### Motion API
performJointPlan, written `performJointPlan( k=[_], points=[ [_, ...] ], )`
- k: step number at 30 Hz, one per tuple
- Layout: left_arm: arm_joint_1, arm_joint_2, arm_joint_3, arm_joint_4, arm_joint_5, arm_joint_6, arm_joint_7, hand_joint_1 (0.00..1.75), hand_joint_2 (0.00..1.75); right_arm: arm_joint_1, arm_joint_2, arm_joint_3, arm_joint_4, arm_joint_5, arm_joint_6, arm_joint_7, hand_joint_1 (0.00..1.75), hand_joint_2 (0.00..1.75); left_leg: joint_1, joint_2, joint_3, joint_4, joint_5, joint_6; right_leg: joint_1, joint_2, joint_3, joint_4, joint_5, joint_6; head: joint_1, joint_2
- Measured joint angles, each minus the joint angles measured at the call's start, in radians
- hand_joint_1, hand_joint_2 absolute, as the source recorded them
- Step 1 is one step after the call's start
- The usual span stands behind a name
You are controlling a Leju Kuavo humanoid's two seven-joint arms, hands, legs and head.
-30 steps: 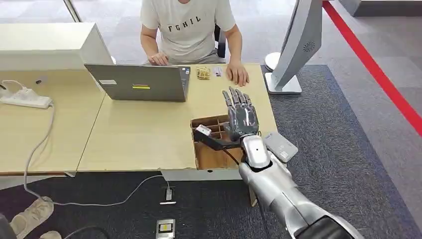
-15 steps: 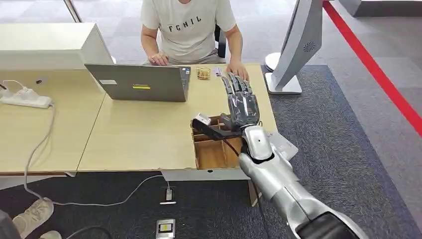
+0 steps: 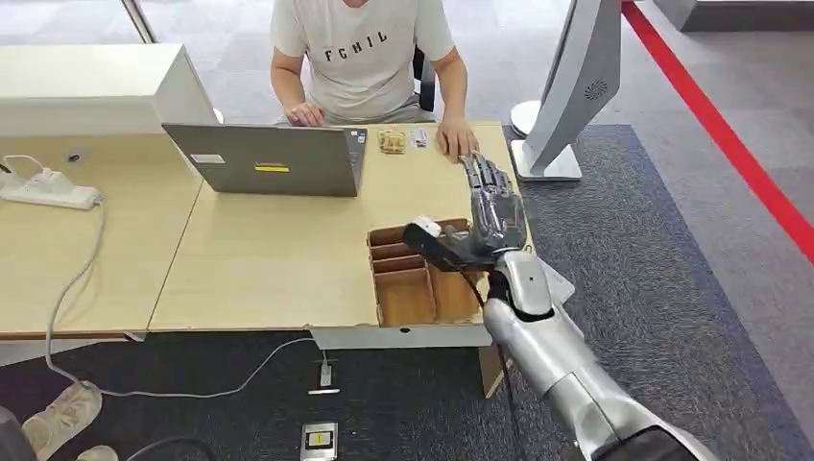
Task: Pass the card to the sensor for recognition and then transmit it.
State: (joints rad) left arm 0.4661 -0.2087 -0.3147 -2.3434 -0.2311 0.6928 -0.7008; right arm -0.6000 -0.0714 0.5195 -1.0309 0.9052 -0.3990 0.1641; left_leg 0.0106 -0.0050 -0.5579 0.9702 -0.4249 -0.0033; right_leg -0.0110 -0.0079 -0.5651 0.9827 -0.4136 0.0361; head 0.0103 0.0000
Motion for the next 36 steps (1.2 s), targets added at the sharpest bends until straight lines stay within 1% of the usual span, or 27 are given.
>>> performJointPlan(
  k=[3, 9, 15, 19, 23, 26, 29, 30, 35, 36],
  points=[
    [-0.002, 0.014, 0.008, -0.003, 0.051, 0.000, 0.000, 0.00, 1.75, 0.070, -0.053, -0.028, -0.099, -0.022, 0.007, 0.029, 0.00, 1.75, 0.000, 0.000, 0.000, 0.000, -0.001, 0.001, 0.000, 0.000, 0.000, 0.000, 0.000, 0.000, 0.000, 0.000],
    [-0.011, 0.036, 0.019, -0.017, 0.076, 0.000, 0.000, 0.00, 1.75, 0.165, -0.129, -0.072, -0.253, -0.017, 0.019, 0.059, 0.00, 1.75, 0.000, 0.000, 0.000, 0.000, -0.002, 0.000, 0.000, 0.001, 0.000, 0.000, 0.000, 0.000, 0.000, 0.000],
    [-0.015, 0.050, 0.031, -0.024, 0.081, 0.000, 0.000, 0.00, 1.75, 0.212, -0.173, -0.099, -0.349, -0.016, 0.033, 0.064, 0.00, 1.75, 0.000, 0.000, 0.000, 0.000, -0.002, 0.000, 0.000, 0.001, 0.000, 0.000, 0.000, 0.000, 0.000, 0.000],
    [-0.016, 0.056, 0.035, -0.026, 0.102, 0.000, 0.000, 0.00, 1.75, 0.239, -0.195, -0.106, -0.392, -0.018, 0.060, 0.069, 0.00, 1.75, 0.000, 0.000, -0.001, 0.000, -0.002, 0.000, 0.000, 0.001, 0.000, 0.000, 0.000, 0.000, 0.000, 0.000],
    [-0.019, 0.062, 0.040, -0.033, 0.110, 0.000, 0.000, 0.00, 1.75, 0.247, -0.199, -0.100, -0.417, -0.010, 0.095, 0.049, 0.00, 1.75, 0.000, 0.000, -0.001, 0.000, -0.002, 0.000, 0.000, 0.001, 0.000, 0.000, 0.000, 0.000, 0.000, 0.000],
    [-0.020, 0.063, 0.041, -0.034, 0.098, 0.000, 0.000, 0.00, 1.75, 0.246, -0.189, -0.090, -0.418, 0.001, 0.109, 0.025, 0.00, 1.75, 0.000, 0.000, -0.002, 0.000, -0.002, 0.000, 0.000, 0.001, 0.000, 0.000, 0.000, 0.000, 0.000, 0.000],
    [-0.020, 0.063, 0.042, -0.034, 0.083, 0.000, 0.000, 0.00, 1.75, 0.241, -0.171, -0.068, -0.411, 0.017, 0.108, 0.007, 0.00, 1.75, 0.000, 0.000, -0.002, -0.001, -0.002, 0.000, 0.000, 0.000, 0.000, 0.000, 0.000, 0.000, 0.000, 0.000],
    [-0.020, 0.063, 0.042, -0.034, 0.074, 0.000, 0.000, 0.00, 1.75, 0.235, -0.156, -0.055, -0.400, 0.025, 0.104, -0.004, 0.00, 1.75, 0.000, 0.000, -0.002, -0.001, -0.001, 0.000, 0.000, 0.000, 0.000, 0.001, -0.001, 0.000, 0.000, 0.000],
    [-0.021, 0.063, 0.042, -0.034, 0.066, 0.000, 0.000, 0.00, 1.75, 0.224, -0.128, -0.025, -0.371, 0.031, 0.101, -0.014, 0.00, 1.75, 0.000, 0.000, -0.002, -0.001, -0.001, 0.000, 0.000, 0.000, 0.000, 0.001, -0.001, 0.001, 0.000, 0.000],
    [-0.021, 0.063, 0.042, -0.034, 0.058, 0.000, 0.000, 0.00, 1.75, 0.218, -0.116, -0.015, -0.358, 0.035, 0.101, -0.020, 0.00, 1.75, 0.000, 0.000, -0.002, -0.001, -0.001, 0.000, 0.000, 0.000, 0.000, 0.001, -0.001, 0.001, 0.000, 0.000]
  ],
)
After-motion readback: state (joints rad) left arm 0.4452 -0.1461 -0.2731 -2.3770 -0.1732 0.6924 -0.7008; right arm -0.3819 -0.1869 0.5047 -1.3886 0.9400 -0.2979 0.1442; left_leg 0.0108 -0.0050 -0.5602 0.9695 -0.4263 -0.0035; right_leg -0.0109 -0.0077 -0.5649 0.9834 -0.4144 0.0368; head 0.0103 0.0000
